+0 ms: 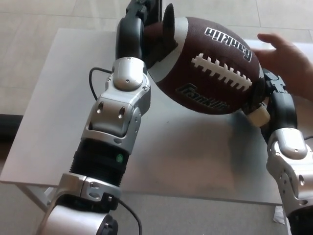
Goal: The robot uses both its hands to grab the left and right ends of a football kept in the middle of the desk infront of it, lifts it up and places it in the palm of a person
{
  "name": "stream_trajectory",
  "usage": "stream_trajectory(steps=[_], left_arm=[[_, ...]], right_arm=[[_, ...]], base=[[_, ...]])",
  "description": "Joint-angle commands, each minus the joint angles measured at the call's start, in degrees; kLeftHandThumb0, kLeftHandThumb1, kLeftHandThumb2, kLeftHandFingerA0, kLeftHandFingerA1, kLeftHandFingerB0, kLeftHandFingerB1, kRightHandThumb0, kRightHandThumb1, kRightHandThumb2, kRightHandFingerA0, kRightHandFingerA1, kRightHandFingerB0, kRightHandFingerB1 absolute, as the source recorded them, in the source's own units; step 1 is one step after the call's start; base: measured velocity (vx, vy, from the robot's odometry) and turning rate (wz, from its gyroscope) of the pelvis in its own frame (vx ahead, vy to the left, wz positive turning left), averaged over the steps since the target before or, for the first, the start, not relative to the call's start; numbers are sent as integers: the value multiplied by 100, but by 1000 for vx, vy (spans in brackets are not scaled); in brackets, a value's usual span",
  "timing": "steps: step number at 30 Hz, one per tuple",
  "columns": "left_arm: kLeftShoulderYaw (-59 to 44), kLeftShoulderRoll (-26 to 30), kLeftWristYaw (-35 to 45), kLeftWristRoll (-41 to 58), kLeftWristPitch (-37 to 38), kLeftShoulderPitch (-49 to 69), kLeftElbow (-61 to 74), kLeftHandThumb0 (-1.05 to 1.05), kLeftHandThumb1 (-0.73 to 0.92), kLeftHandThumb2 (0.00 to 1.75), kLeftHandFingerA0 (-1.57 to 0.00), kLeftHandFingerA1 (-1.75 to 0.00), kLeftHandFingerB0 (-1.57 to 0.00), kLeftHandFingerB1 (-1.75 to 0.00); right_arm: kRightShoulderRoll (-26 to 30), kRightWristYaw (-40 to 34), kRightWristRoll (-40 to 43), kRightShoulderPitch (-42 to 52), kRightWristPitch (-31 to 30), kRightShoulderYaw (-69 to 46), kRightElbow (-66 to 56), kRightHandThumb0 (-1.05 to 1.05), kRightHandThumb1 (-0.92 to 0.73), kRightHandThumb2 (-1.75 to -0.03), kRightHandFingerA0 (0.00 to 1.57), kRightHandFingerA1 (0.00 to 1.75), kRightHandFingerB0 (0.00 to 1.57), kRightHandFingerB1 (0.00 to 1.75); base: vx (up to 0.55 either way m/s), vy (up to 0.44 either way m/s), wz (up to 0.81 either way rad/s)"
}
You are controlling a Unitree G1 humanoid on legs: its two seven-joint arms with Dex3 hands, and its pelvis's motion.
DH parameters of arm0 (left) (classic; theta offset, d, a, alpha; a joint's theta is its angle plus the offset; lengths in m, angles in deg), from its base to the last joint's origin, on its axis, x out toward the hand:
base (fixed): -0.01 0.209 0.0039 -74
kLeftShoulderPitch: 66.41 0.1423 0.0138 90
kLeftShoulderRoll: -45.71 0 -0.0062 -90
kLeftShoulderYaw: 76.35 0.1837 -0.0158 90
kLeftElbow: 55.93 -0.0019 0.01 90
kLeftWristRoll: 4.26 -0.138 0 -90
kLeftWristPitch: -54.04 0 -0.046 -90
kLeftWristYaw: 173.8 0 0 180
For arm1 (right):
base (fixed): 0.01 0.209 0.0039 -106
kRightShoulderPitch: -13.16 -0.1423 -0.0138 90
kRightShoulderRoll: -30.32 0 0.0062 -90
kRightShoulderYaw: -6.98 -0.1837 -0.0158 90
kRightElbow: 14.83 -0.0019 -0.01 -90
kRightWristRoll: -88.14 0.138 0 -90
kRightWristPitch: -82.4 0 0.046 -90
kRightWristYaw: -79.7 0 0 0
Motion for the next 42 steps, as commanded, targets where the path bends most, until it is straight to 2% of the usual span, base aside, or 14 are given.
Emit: stream_trajectory(steps=[1,3,4,13,16,19,20,26,28,29,30,37,38,42], left_arm=[[287,-414,782,267,-354,-591,1,-88,90,67,-35,-70,-19,-35],[212,-404,796,333,-345,-629,28,-92,73,109,-36,-72,-13,-46],[153,-401,796,370,-325,-704,2,-89,88,67,-37,-75,-18,-35],[-14,-410,829,431,-373,-960,21,-86,68,108,-37,-70,-9,-45],[-14,-393,818,390,-308,-972,21,-88,87,67,-36,-71,-17,-36],[-78,-341,900,376,-159,-1230,-245,-93,74,109,-37,-73,-12,-46],[-69,-282,903,339,-208,-1267,-233,-88,89,67,-37,-72,-21,-34],[-295,-198,1056,397,66,-1835,-1003,-89,67,109,-34,-70,-12,-46],[-396,-184,1116,427,247,-1993,-1284,-91,86,66,-36,-81,-21,-39],[-445,-186,1126,439,315,-2057,-1389,-90,86,66,-40,-85,-23,-40],[-471,-162,1168,414,416,-2173,-1567,-91,87,66,-39,-81,-24,-41],[-676,-45,1285,361,927,-2695,-2479,-91,86,66,-44,-75,-29,-40],[-744,-66,1270,404,962,-2738,-2569,-91,85,66,-46,-76,-30,-39],[-833,-160,1260,377,1176,-2823,-2926,-93,69,110,-45,-76,-24,-49]], right_arm=[[-147,881,172,-953,-32,394,-274,-92,-64,-109,47,68,32,48],[-25,955,48,-1079,-165,525,-275,-97,-91,-68,46,63,33,36],[77,1000,-78,-1169,-31,612,-232,-93,-92,-68,47,65,32,37],[335,1014,-203,-1408,461,690,-75,-86,-91,-67,44,62,36,38],[486,1136,-309,-1481,402,816,-63,-88,-92,-69,47,59,34,36],[599,1408,-203,-1730,275,832,-16,-91,-92,-81,41,72,19,43],[541,1377,-189,-1806,233,828,25,-83,-78,-117,38,70,14,50],[555,1277,-56,-2296,-28,541,633,-92,-92,-74,40,70,26,37],[562,1326,56,-2487,-223,410,882,-93,-92,-71,61,129,25,37],[573,1281,14,-2550,-203,402,971,-91,-74,-110,57,107,21,49],[614,1286,3,-2634,-155,370,1055,-89,-92,-71,41,88,26,38],[779,1474,-80,-2976,-315,374,1410,-94,-92,-74,31,58,23,36],[789,1509,-73,-3004,-381,379,1429,-87,-74,-117,20,57,16,46],[795,1499,36,-2955,-398,225,1504,-94,-92,-73,33,59,21,35]], base=[[0,0,0],[0,0,0],[0,0,0],[0,0,0],[0,0,0],[0,0,0],[0,0,0],[0,0,0],[0,0,0],[0,0,0],[0,0,0],[0,0,0],[0,0,0],[0,0,0]])
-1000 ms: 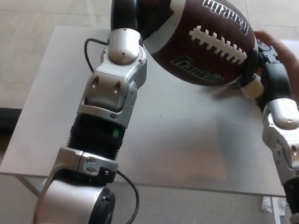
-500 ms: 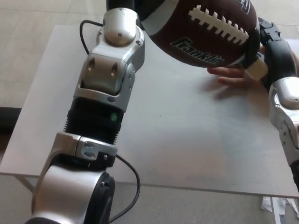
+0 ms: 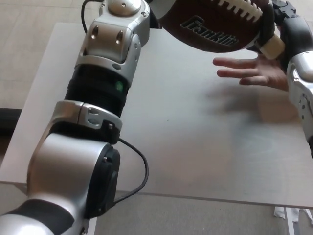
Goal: The robot uses both its hands to grab the left and right ends of a football kept in the middle of the desk infront of it, lifts it up and places it in the palm of a person
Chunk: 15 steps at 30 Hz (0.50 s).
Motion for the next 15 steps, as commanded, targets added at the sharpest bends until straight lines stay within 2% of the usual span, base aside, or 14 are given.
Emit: stream_trajectory(steps=[1,2,3,4,5,8,9,11,12,13,14,15], left_arm=[[2,-537,987,362,742,-499,-729,-91,84,65,-44,-81,-29,-40],[12,-555,1002,337,797,-502,-801,-92,84,66,-43,-79,-28,-40],[77,-557,973,258,798,-490,-820,-94,71,111,-45,-76,-23,-50],[132,-558,927,191,773,-489,-834,-94,71,110,-45,-74,-23,-50],[136,-569,927,184,788,-505,-904,-89,85,65,-42,-73,-27,-38],[157,-612,927,145,909,-569,-1106,-90,81,67,-45,-74,-29,-39],[154,-614,914,143,953,-572,-1145,-89,69,108,-47,-75,-25,-49],[200,-605,915,95,1038,-584,-1215,-86,69,108,-49,-76,-28,-50],[204,-645,930,103,1141,-570,-1257,-83,85,65,-46,-77,-36,-37],[293,-679,897,27,1169,-536,-1260,-84,69,109,-49,-74,-25,-47],[320,-715,875,13,1161,-543,-1298,-84,85,66,-48,-71,-33,-35],[338,-793,925,37,1101,-567,-1364,-80,84,65,-45,-67,-32,-34]], right_arm=[[-112,843,152,-577,101,110,14,-95,-92,-77,32,62,20,39],[-21,924,-10,-546,172,254,15,-96,-92,-82,27,59,14,38],[36,940,-149,-516,218,376,9,-95,-92,-81,34,60,19,37],[8,823,-187,-487,337,374,41,-92,-92,-81,35,62,19,38],[2,777,-215,-469,498,384,114,-91,-92,-81,36,66,18,40],[-2,781,-110,-450,545,277,184,-95,-91,-79,33,69,19,42],[-19,767,-112,-462,577,268,225,-97,-92,-78,34,70,20,42],[-40,689,-128,-449,596,252,205,-96,-92,-78,34,70,22,41],[-15,678,-144,-424,564,255,160,-92,-92,-80,34,69,22,41],[-105,663,80,-371,425,60,91,-91,-92,-76,35,68,26,38],[-78,679,87,-299,392,47,7,-89,-92,-79,33,63,20,36],[-48,580,29,-143,476,32,-131,-88,-92,-80,36,68,20,37]], base=[[0,0,0],[0,0,0],[0,0,0],[0,0,0],[0,0,0],[0,0,0],[0,0,0],[0,0,0],[0,0,0],[0,0,0],[0,0,0],[0,0,0]])
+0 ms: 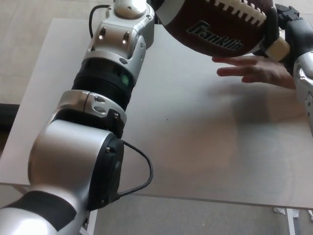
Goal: The robot uses both its hands to grab the left and right ends of a football kept in the middle of the desk infront of it, lifts it up and places it in the palm of a person
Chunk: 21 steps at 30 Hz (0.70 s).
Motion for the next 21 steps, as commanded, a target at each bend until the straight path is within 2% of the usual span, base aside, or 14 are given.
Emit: stream_trajectory(steps=[1,3,5,6,7,8,9,11,12,13,14,15,16,21], left_arm=[[286,-788,843,69,483,-276,-274,-80,83,65,-45,-70,-32,-34],[339,-803,871,18,601,-249,-346,-80,84,67,-46,-68,-31,-33],[419,-788,939,-38,614,-235,-383,-79,65,105,-44,-69,-22,-47],[424,-811,944,-37,634,-242,-426,-80,83,65,-47,-60,-29,-32],[438,-857,965,-39,658,-253,-501,-79,64,102,-43,-65,-21,-46],[481,-892,975,-73,638,-261,-577,-87,68,104,-45,-67,-20,-44],[483,-912,974,-73,646,-261,-617,-80,81,65,-47,-64,-27,-31],[463,-907,988,-41,693,-252,-657,-80,81,65,-47,-64,-27,-31],[655,-937,983,-239,851,-201,-736,-82,68,103,-46,-68,-23,-46],[739,-948,980,-322,920,-180,-772,-82,68,103,-46,-68,-23,-46],[816,-943,1007,-369,968,-149,-790,-82,68,104,-47,-69,-21,-45],[855,-941,1016,-384,991,-138,-801,-82,68,104,-47,-69,-21,-45],[950,-970,1051,-436,998,-95,-853,-77,84,65,-44,-51,-27,-32],[1182,-1105,1029,-504,1057,69,-869,-80,82,65,-45,-51,-30,-32]], right_arm=[[-165,434,56,-46,524,62,-461,-89,-92,-83,33,66,19,38],[-146,487,68,6,450,44,-499,-90,-92,-82,31,65,19,38],[-168,480,85,41,377,23,-511,-93,-92,-83,32,67,18,39],[-208,418,156,85,336,-61,-557,-92,-92,-76,38,67,26,38],[-265,282,238,185,290,-185,-664,-92,-92,-75,43,64,28,37],[-282,173,156,323,454,-175,-744,-91,-92,-76,46,66,29,37],[-330,123,191,370,469,-230,-783,-86,-73,-114,46,70,25,48],[-421,73,242,380,396,-319,-827,-86,-73,-114,46,70,25,48],[-464,110,357,426,454,-450,-787,-92,-77,-116,44,73,21,48],[-486,126,405,446,478,-508,-771,-92,-77,-116,44,73,21,48],[-477,128,344,461,461,-489,-771,-91,-92,-75,42,70,28,39],[-474,130,317,468,453,-484,-771,-91,-92,-75,42,70,28,39],[-524,116,412,557,381,-584,-857,-90,-92,-76,37,64,25,37],[-757,-41,703,713,265,-1061,-801,-96,-76,-93,44,81,28,46]], base=[[0,0,0],[0,0,0],[0,0,0],[0,0,0],[0,0,0],[0,0,0],[0,0,0],[0,0,0],[0,0,0],[0,0,0],[0,0,0],[0,0,0],[0,0,0],[0,0,0]])
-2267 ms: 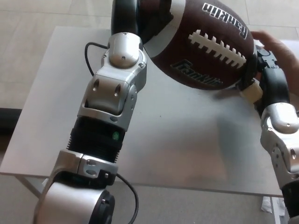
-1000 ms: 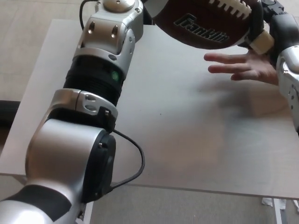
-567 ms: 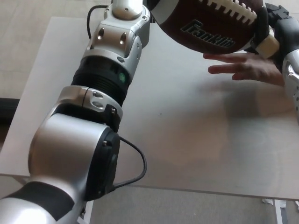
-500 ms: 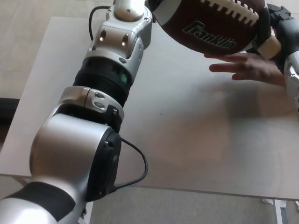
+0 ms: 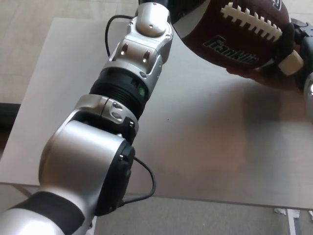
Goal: The robot uses both its hands to grab the left and right ends of a football kept in the middle of the desk infront of it, lifts it up and places it in the palm of a person
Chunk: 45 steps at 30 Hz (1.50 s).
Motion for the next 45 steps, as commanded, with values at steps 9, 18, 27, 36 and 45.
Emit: stream_trajectory(steps=[9,18,27,36,45], left_arm=[[839,-867,998,-436,680,272,-175,-83,82,65,-40,-61,-31,-34],[1064,-739,1109,-573,651,347,-207,-84,82,65,-25,-48,-30,-34],[1096,-627,1187,-656,665,350,-260,-80,81,65,-28,-41,-28,-32],[1270,-525,1070,-798,737,427,-211,-86,83,66,-34,-42,-29,-32],[1293,-326,1166,-792,709,375,16,-78,63,103,-18,-49,-20,-45]], right_arm=[[-989,-213,819,46,-57,-964,-415,-95,-76,-117,50,77,29,49],[-1067,-346,371,166,39,-729,-302,-96,-92,-72,40,63,32,36],[-943,-212,211,228,109,-443,-260,-87,-92,-74,22,65,19,32],[-911,-421,98,220,-149,-298,-238,-84,-92,-72,35,60,13,30],[-1035,11,653,297,-141,-568,-273,-88,-91,-68,0,32,4,25]], base=[[0,0,0],[0,0,0],[0,0,0],[0,0,0],[0,0,0]])
